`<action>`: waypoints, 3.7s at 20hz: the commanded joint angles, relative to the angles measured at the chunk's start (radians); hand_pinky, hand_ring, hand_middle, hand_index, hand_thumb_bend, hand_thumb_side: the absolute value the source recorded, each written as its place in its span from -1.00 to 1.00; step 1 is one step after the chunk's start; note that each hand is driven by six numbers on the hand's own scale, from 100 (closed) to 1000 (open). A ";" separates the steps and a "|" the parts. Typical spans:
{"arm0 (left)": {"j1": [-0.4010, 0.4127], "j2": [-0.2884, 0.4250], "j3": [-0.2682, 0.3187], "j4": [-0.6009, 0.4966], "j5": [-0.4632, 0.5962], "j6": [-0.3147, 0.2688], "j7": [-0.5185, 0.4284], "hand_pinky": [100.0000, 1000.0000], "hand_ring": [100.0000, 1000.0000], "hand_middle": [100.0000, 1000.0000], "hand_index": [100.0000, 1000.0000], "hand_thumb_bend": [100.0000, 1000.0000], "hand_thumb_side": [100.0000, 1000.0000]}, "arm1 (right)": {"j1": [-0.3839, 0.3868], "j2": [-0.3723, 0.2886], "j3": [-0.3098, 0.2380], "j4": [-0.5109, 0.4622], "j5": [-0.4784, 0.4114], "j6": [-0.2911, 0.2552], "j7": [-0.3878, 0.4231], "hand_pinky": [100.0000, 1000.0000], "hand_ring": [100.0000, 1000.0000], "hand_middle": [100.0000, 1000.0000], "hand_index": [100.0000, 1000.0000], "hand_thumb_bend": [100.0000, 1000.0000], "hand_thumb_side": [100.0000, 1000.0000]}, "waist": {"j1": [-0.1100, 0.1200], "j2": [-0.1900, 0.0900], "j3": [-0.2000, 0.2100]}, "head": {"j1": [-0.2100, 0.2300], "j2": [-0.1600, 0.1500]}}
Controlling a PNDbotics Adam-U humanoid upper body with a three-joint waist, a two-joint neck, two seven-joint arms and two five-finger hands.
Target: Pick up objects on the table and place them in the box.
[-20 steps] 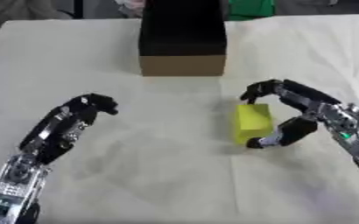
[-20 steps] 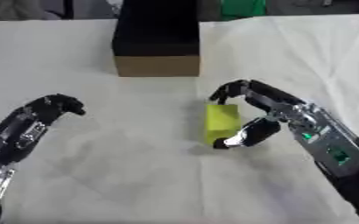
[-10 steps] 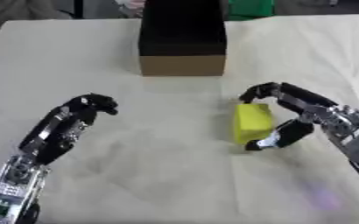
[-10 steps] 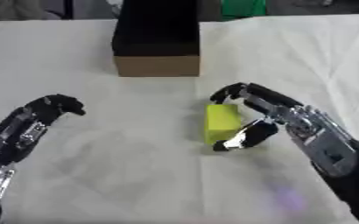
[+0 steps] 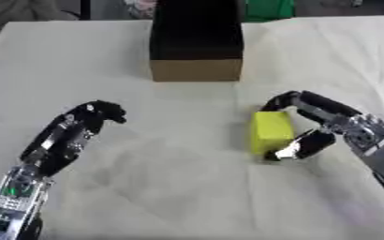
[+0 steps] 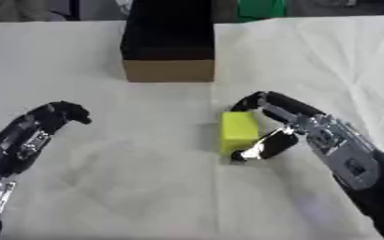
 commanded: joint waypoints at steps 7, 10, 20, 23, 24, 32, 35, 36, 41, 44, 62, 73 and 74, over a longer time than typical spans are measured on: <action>-0.010 0.012 -0.001 -0.009 0.001 -0.002 -0.003 0.80 0.39 0.33 0.57 -0.97 0.45 | -0.026 -0.017 -0.026 -0.013 0.024 0.017 -0.134 0.46 0.56 -0.42 0.03 -0.28 -0.69 | -0.003 -0.016 0.003 | 0.001 -0.001; -0.010 0.013 -0.001 -0.009 0.001 -0.002 -0.003 0.80 0.39 0.33 0.57 -0.97 0.45 | -0.038 -0.030 -0.029 -0.028 0.026 0.019 -0.163 0.46 0.56 -0.44 0.01 -0.32 -0.74 | -0.005 -0.017 0.004 | 0.002 0.000; -0.010 0.019 -0.008 -0.013 0.002 -0.003 -0.011 0.80 0.38 0.33 0.57 -0.98 0.44 | -0.130 -0.139 -0.084 -0.159 -0.034 0.051 -0.183 0.48 0.53 -0.42 0.01 -0.23 -0.92 | -0.023 -0.022 0.031 | 0.003 -0.001; -0.012 0.024 -0.013 -0.015 0.005 -0.002 -0.016 0.79 0.38 0.33 0.57 -0.99 0.44 | -0.162 -0.166 -0.114 -0.174 -0.042 0.064 -0.194 0.49 0.52 -0.42 0.01 -0.24 -0.95 | -0.034 -0.023 0.047 | 0.001 -0.006; -0.014 0.026 -0.015 -0.016 0.006 -0.002 -0.018 0.79 0.38 0.33 0.57 -0.99 0.44 | -0.171 -0.172 -0.123 -0.174 -0.044 0.067 -0.197 0.49 0.51 -0.42 0.01 -0.24 -0.96 | -0.037 -0.023 0.053 | -0.001 -0.009; -0.062 0.030 -0.050 -0.026 0.034 0.008 -0.055 0.79 0.38 0.33 0.57 -0.99 0.39 | -0.269 -0.163 -0.185 -0.072 0.011 0.035 -0.210 0.52 0.49 -0.39 0.02 -0.25 -0.98 | -0.071 -0.017 0.123 | -0.032 -0.040; -0.094 0.031 -0.067 -0.032 0.055 0.014 -0.073 0.79 0.38 0.33 0.57 -0.99 0.35 | -0.302 -0.145 -0.210 0.016 0.055 0.005 -0.208 0.52 0.50 -0.37 0.03 -0.25 -0.96 | -0.087 -0.012 0.163 | -0.060 -0.059; -0.105 0.031 -0.073 -0.034 0.062 0.017 -0.079 0.79 0.38 0.33 0.57 -0.99 0.35 | -0.312 -0.140 -0.219 0.046 0.069 -0.005 -0.209 0.53 0.50 -0.37 0.03 -0.25 -0.95 | -0.091 -0.010 0.176 | -0.070 -0.064; -0.163 0.030 -0.105 -0.045 0.101 0.028 -0.113 0.78 0.38 0.33 0.57 -0.98 0.30 | -0.362 -0.108 -0.267 0.205 0.101 -0.049 -0.206 0.40 0.53 -0.36 0.06 -0.23 -0.92 | -0.113 0.003 0.238 | -0.124 -0.085; -0.195 0.025 -0.122 -0.051 0.121 0.036 -0.131 0.78 0.38 0.33 0.57 -0.98 0.28 | -0.386 -0.094 -0.292 0.285 0.114 -0.066 -0.206 0.38 0.54 -0.35 0.07 -0.22 -0.90 | -0.124 0.012 0.276 | -0.152 -0.098; -0.250 0.018 -0.161 -0.066 0.159 0.041 -0.178 0.78 0.38 0.33 0.57 -0.95 0.26 | -0.459 -0.015 -0.372 0.610 0.256 -0.049 -0.406 0.32 0.68 0.12 0.49 0.04 -0.61 | -0.120 0.034 0.361 | -0.214 -0.112; -0.246 0.020 -0.161 -0.065 0.162 0.041 -0.180 0.78 0.37 0.33 0.57 -0.92 0.25 | -0.443 -0.021 -0.386 0.647 0.281 -0.054 -0.416 0.58 0.97 0.65 0.80 0.46 -0.59 | -0.116 0.025 0.352 | -0.200 -0.108; -0.245 0.020 -0.161 -0.064 0.162 0.041 -0.180 0.78 0.37 0.33 0.57 -0.92 0.25 | -0.442 -0.023 -0.387 0.643 0.271 -0.053 -0.413 0.60 0.99 0.66 0.82 0.52 -0.58 | -0.115 0.024 0.350 | -0.198 -0.106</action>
